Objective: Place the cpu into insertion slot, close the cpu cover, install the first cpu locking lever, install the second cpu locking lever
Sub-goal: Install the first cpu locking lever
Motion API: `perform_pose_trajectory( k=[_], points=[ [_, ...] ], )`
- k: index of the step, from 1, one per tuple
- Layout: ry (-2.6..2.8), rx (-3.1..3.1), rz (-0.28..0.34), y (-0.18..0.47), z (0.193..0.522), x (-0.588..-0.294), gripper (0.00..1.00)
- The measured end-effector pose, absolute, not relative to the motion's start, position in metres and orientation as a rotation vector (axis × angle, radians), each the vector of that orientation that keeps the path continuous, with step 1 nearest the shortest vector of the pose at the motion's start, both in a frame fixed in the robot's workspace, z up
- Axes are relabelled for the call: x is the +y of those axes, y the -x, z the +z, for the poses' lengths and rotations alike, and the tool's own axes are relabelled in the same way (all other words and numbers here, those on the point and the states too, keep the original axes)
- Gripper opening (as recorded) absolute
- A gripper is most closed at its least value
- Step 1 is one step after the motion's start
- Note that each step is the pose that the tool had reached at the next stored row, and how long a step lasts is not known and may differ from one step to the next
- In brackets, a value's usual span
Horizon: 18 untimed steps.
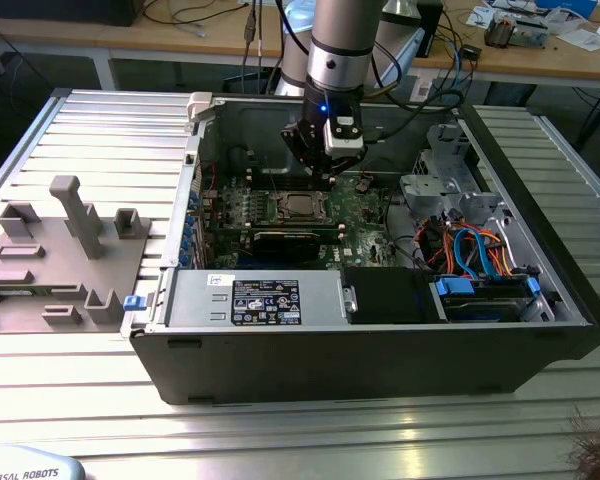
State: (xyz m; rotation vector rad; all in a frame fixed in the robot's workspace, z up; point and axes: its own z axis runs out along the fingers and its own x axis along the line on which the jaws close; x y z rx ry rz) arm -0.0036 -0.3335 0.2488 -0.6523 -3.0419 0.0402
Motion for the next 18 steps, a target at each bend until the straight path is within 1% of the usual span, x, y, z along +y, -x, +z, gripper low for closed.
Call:
perform_pose_trajectory(
  k=[18],
  points=[
    [0.608, -3.051, 0.041, 0.0036, 0.2487, -0.3335, 0.11]
  ],
)
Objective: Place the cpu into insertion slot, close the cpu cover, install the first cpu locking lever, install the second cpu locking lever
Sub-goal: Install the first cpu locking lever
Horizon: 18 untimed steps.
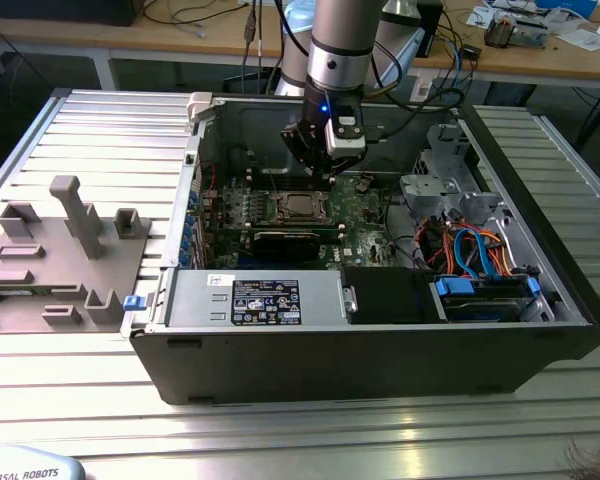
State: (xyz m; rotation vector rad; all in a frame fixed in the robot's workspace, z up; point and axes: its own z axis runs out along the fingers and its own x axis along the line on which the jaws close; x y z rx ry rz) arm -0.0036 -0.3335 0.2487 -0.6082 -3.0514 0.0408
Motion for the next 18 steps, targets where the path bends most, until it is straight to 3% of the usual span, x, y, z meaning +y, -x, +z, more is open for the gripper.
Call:
perform_pose_trajectory(
  k=[18],
  points=[
    [0.572, -3.059, 0.041, 0.0036, 0.2488, -0.3335, 0.11]
  ],
)
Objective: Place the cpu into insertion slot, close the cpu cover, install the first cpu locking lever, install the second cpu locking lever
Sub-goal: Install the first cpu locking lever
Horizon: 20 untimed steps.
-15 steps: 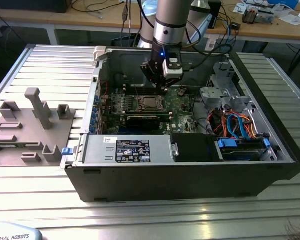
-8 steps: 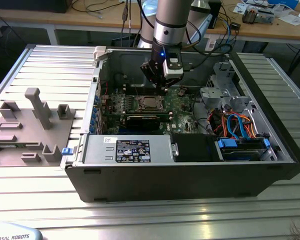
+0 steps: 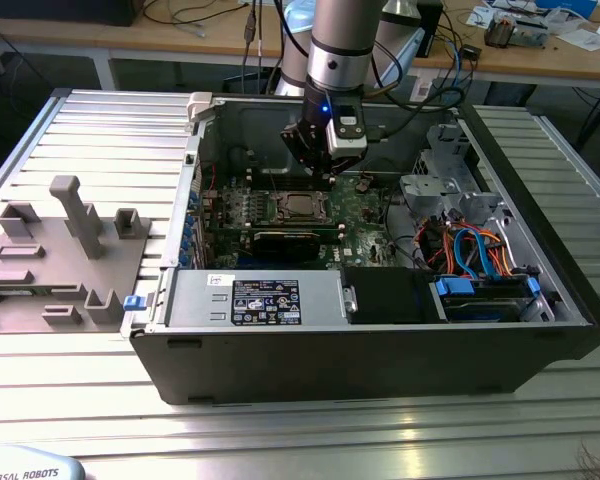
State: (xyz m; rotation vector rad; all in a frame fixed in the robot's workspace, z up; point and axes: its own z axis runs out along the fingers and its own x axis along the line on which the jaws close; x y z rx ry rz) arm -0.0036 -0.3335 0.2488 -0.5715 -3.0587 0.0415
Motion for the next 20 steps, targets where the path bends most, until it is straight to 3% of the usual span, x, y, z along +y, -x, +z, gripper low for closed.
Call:
perform_pose_trajectory(
  k=[20],
  points=[
    [0.522, -3.068, 0.042, 0.0036, 0.2488, -0.3335, 0.11]
  ],
)
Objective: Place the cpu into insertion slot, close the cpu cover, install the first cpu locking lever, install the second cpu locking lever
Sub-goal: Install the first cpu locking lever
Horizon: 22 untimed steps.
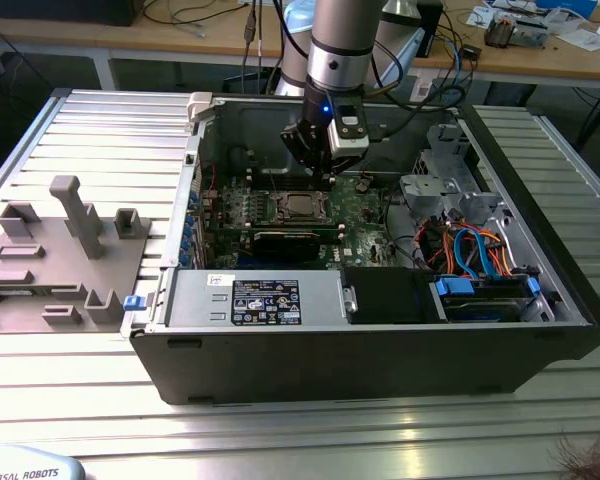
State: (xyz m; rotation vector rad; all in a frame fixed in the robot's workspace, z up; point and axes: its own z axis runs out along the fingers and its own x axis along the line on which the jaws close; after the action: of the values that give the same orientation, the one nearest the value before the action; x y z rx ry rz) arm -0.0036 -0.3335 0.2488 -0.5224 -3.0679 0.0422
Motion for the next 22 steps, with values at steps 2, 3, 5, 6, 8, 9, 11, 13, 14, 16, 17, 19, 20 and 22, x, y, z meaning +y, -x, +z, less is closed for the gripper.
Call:
perform_pose_trajectory(
  k=[2, 3, 5, 6, 8, 9, 11, 13, 14, 16, 17, 19, 20, 22],
  points=[
    [0.518, -3.069, 0.042, 0.0036, 0.2488, -0.3335, 0.11],
    [0.516, -3.069, 0.042, 0.0036, 0.2488, -0.3335, 0.11],
    [0.512, -3.07, 0.042, 0.0036, 0.2488, -0.3335, 0.11],
    [0.508, -3.07, 0.042, 0.0036, 0.2488, -0.3335, 0.11],
    [0.505, -3.071, 0.042, 0.0036, 0.2488, -0.3335, 0.11],
    [0.5, -3.072, 0.043, 0.0036, 0.2488, -0.3335, 0.11],
    [0.496, -3.073, 0.043, 0.0036, 0.2488, -0.3335, 0.11],
    [0.493, -3.073, 0.043, 0.0036, 0.2488, -0.3335, 0.11],
    [0.49, -3.074, 0.043, 0.0036, 0.2488, -0.3335, 0.11],
    [0.487, -3.074, 0.043, 0.0036, 0.2488, -0.3335, 0.11],
    [0.485, -3.074, 0.043, 0.0036, 0.2488, -0.3335, 0.11],
    [0.481, -3.075, 0.043, 0.0036, 0.2488, -0.3335, 0.11],
    [0.48, -3.075, 0.043, 0.0036, 0.2488, -0.3335, 0.11],
    [0.476, -3.076, 0.043, 0.0036, 0.2488, -0.3335, 0.11]
  ],
)
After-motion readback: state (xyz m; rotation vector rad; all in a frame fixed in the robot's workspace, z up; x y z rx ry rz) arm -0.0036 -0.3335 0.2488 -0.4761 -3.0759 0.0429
